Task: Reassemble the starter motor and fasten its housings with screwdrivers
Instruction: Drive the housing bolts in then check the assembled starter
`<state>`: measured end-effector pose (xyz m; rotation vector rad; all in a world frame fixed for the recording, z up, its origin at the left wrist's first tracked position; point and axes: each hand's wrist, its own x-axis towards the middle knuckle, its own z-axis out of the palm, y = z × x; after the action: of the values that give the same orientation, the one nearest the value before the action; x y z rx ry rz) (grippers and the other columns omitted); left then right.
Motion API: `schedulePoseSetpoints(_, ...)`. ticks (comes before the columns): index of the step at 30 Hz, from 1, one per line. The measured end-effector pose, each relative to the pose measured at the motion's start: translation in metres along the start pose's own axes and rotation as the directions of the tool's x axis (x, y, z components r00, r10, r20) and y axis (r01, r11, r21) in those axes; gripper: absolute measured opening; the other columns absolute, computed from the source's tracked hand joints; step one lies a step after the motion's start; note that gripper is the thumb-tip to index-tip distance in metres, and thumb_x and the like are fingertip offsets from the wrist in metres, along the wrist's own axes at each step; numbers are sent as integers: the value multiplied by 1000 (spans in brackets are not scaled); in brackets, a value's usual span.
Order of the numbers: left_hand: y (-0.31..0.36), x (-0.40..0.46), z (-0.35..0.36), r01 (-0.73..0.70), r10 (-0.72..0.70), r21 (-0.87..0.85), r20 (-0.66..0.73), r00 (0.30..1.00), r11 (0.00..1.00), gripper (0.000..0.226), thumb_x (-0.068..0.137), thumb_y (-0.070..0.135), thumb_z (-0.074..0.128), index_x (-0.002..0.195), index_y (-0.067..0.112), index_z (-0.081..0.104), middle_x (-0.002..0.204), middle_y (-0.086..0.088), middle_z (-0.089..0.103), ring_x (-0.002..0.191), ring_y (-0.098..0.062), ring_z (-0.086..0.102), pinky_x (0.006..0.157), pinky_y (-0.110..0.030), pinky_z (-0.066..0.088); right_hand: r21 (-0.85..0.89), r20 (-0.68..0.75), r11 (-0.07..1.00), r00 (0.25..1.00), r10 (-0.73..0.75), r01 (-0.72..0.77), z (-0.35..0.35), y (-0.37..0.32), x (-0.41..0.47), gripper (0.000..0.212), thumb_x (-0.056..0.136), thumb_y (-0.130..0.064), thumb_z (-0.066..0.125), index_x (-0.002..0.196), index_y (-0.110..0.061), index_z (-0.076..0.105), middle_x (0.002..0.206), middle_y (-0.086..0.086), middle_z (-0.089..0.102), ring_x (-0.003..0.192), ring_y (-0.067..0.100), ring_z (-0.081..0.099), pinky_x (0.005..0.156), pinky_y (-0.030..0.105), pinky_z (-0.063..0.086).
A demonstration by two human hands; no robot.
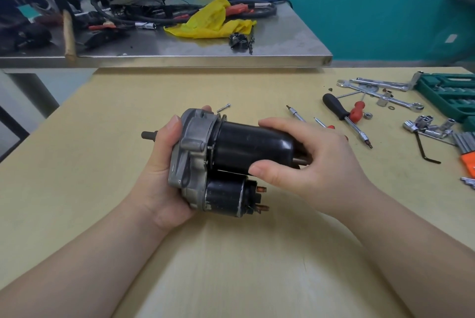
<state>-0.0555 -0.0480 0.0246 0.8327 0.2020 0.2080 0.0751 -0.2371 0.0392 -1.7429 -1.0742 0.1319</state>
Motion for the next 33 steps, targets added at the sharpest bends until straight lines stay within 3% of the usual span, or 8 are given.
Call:
schedulePoseSetpoints(3,-1,-1,0,-24,24,23,-7,1000,999,93,54,64,99,135,32,66,134,-2,73,121,-28,71,103,-55,56,-13,-53,999,998,-42,41,2,0,-2,55,74,-63,82,124,-48,67,107,-26,73,106,6,72,83,16,56)
schedulePoseSetpoints(9,-4,-3,1,-5,5,52,3,1000,999,78,58,66,96,126,34,76,131,-2,76,117,-27,75,90,-47,63,165,-19,985,999,51,-47,-2,-1,0,45,69,-56,85,112,-45,75,100,-18,78,96,6,76,79,14,57)
schedulePoseSetpoints(15,-2,-1,-3,-62,62,57,-13,998,996,83,60,68,95,131,33,71,133,-3,74,120,-28,72,97,-50,62,96,-98,995,995,21,-12,12,0,-7,53,71,-55,88,120,-40,74,105,-20,76,101,7,75,81,12,56)
schedulePoseSetpoints(21,-9,-2,0,-67,52,145,110,993,987,51,82,69,76,117,32,82,122,5,79,115,-17,75,93,-39,62,234,-27,969,995,91,-82,-4,5,1,49,67,-49,89,114,-42,78,101,-14,80,94,8,77,77,16,59)
schedulePoseSetpoints(24,-5,0,-2,-78,75,88,41,996,993,66,64,68,91,118,32,79,123,0,78,113,-24,75,95,-46,63,197,-59,979,996,62,-50,8,6,-6,55,68,-52,90,120,-42,75,105,-17,78,98,7,76,79,14,57)
schedulePoseSetpoints(27,-2,-2,-3,-108,105,80,33,994,991,88,59,66,96,135,32,69,129,-3,74,116,-27,73,96,-49,61,166,-52,986,999,16,-7,8,5,-8,55,72,-53,88,124,-44,71,109,-20,77,102,6,75,80,12,55)
schedulePoseSetpoints(30,4,-1,-5,-86,81,100,50,995,991,73,68,64,91,132,32,74,126,-1,77,113,-25,75,90,-47,62,153,57,988,998,-10,1,-4,6,-4,61,75,-56,84,132,-42,67,120,-16,75,113,12,73,87,19,57)
schedulePoseSetpoints(33,12,-1,-13,3,-17,130,106,994,991,49,85,65,76,117,29,83,120,3,80,112,-20,77,90,-42,62,161,220,980,972,77,-114,-11,9,3,69,73,-55,85,137,-39,65,130,-11,74,121,16,71,98,39,59)
